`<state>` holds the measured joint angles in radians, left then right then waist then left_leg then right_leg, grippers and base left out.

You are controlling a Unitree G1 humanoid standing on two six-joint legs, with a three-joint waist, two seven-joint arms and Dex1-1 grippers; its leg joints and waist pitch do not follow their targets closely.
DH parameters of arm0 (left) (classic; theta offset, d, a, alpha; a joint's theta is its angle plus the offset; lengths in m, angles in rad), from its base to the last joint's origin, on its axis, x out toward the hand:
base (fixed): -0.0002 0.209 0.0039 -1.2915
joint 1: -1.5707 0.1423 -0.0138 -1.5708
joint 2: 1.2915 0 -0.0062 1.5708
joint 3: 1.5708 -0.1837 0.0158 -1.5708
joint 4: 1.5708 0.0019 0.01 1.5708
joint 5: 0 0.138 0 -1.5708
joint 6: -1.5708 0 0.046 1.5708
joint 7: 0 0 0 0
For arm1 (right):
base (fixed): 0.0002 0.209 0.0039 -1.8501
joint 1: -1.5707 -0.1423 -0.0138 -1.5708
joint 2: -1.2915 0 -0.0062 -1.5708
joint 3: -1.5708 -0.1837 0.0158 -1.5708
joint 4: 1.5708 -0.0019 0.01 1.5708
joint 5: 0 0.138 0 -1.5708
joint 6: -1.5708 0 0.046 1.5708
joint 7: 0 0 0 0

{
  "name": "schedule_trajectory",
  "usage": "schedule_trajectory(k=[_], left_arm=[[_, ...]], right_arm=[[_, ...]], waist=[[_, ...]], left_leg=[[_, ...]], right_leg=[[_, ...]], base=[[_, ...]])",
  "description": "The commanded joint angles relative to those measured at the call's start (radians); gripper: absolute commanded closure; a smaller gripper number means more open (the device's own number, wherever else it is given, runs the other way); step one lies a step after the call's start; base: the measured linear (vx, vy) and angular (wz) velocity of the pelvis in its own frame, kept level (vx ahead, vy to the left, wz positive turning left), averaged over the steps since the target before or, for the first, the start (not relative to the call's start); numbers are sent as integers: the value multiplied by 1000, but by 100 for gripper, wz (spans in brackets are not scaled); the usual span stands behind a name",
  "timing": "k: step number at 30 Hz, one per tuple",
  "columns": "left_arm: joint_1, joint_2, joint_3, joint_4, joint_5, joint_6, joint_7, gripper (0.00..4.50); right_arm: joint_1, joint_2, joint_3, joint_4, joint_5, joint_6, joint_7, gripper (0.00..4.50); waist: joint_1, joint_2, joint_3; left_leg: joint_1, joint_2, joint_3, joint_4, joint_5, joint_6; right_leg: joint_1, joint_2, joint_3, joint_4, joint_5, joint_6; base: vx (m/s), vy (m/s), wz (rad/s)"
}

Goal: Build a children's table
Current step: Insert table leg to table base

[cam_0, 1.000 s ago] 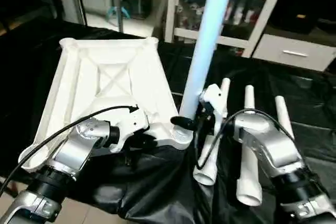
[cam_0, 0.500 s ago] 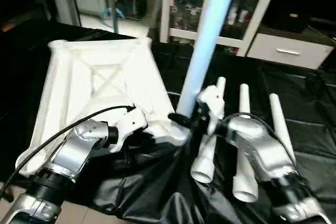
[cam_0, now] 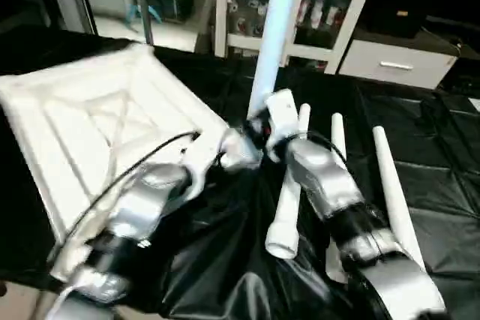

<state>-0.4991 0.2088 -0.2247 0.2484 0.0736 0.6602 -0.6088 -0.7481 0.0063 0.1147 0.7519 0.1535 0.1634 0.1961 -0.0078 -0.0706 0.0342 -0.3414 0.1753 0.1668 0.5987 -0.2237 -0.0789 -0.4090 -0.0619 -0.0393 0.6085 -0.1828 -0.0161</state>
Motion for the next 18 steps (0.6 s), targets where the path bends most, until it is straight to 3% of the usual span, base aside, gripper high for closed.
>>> schedule_trajectory(k=[1,2,3,5,7,10,13,18], left_arm=[[-30,-53,10,-34,-44,5,19,450],[-53,-117,20,-30,-41,37,83,450],[-53,-117,20,-30,-41,37,83,450],[-78,-191,40,-26,-39,53,167,450],[-83,-208,49,-26,-36,61,189,450],[-80,-204,48,-30,-31,73,196,450],[-73,-190,49,-34,-29,80,194,450],[-70,-184,58,-39,-28,91,202,450]], right_arm=[[39,-13,-13,156,-50,49,-95,266],[7,10,-29,217,-48,25,-159,266],[7,10,-29,217,-48,25,-159,266],[-25,32,-48,272,-45,-9,-199,266],[-36,39,-58,293,-42,-20,-206,266],[-53,47,-65,321,-43,-42,-209,266],[-67,51,-64,343,-50,-67,-204,266],[-89,59,-94,367,-27,-110,-169,266]], waist=[[12,9,-44],[11,-2,-46],[14,4,-47],[18,-1,-54],[22,-1,-51],[23,-6,-47],[21,-4,-42],[20,-2,-44]], left_leg=[[-8,42,-11,-83,-179,0],[-13,43,-10,-81,-158,8],[-12,42,-10,-79,-124,15],[-17,42,-8,-73,-52,42],[-18,42,-5,-70,-27,77],[-16,44,-4,-73,-80,84],[-12,47,-7,-78,-142,51],[-13,46,-6,-77,-134,47]], right_leg=[[38,-73,46,-71,-178,-189],[43,-74,45,-67,-154,-194],[44,-74,45,-64,-118,-207],[54,-74,44,-52,-20,-220],[53,-75,42,-50,22,-242],[50,-76,41,-58,-59,-233],[42,-74,40,-67,-169,-198],[43,-75,41,-64,-138,-199]], base=[[0,0,0],[0,0,0],[0,0,0],[0,0,0],[0,0,0],[0,0,0],[0,0,0],[0,0,0]])
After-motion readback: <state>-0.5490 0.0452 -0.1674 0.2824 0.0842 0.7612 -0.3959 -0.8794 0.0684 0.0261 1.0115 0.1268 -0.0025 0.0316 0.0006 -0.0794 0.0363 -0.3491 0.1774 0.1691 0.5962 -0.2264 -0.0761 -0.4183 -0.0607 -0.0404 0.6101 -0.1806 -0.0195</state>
